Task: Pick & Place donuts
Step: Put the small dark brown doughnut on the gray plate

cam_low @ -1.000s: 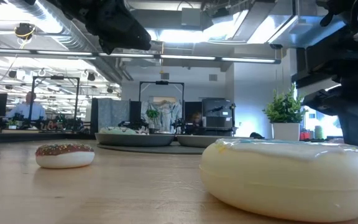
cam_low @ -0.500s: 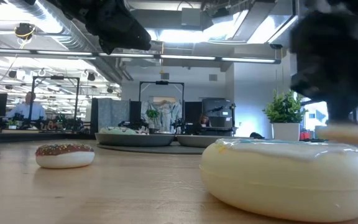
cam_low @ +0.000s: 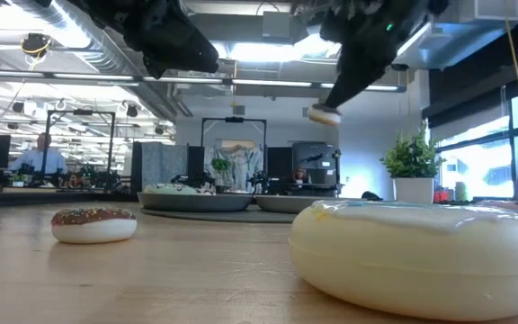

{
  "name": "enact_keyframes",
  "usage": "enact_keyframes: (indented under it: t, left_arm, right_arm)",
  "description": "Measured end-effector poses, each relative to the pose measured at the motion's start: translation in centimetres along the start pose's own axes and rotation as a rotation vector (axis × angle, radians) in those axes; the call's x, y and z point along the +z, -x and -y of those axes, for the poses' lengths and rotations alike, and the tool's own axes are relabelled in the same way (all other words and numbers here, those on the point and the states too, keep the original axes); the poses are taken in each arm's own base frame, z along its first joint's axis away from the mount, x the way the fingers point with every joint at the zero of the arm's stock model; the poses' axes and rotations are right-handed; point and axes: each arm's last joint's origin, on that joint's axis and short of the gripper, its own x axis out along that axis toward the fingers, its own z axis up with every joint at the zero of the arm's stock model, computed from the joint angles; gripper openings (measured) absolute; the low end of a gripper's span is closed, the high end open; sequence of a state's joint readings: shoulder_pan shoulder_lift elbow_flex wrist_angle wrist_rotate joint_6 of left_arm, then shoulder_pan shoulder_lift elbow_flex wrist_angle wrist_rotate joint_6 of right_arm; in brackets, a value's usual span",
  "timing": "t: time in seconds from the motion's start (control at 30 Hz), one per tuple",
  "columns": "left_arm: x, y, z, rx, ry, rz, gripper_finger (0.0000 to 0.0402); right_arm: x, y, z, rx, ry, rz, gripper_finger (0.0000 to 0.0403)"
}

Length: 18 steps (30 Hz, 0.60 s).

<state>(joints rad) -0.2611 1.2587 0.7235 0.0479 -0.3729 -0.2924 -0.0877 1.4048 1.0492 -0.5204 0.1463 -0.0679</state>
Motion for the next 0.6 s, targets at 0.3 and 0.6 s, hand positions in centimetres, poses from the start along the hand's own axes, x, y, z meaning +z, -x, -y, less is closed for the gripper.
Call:
enact_keyframes:
  t: [0.3,0.6]
  left_arm:
    - [0.0,0.0,0.0,0.000,0.000,0.000,0.0115]
    - [0.0,0.0,0.0,-0.001,-0.001,-0.005,0.0115]
  right_arm:
    - [-1.1,-3.8,8.4,-0.014,-0.163,0.010,0.0030]
    - [-3.7,-9.8,10.7,-0.021,-0.243,-0.117,0.0030]
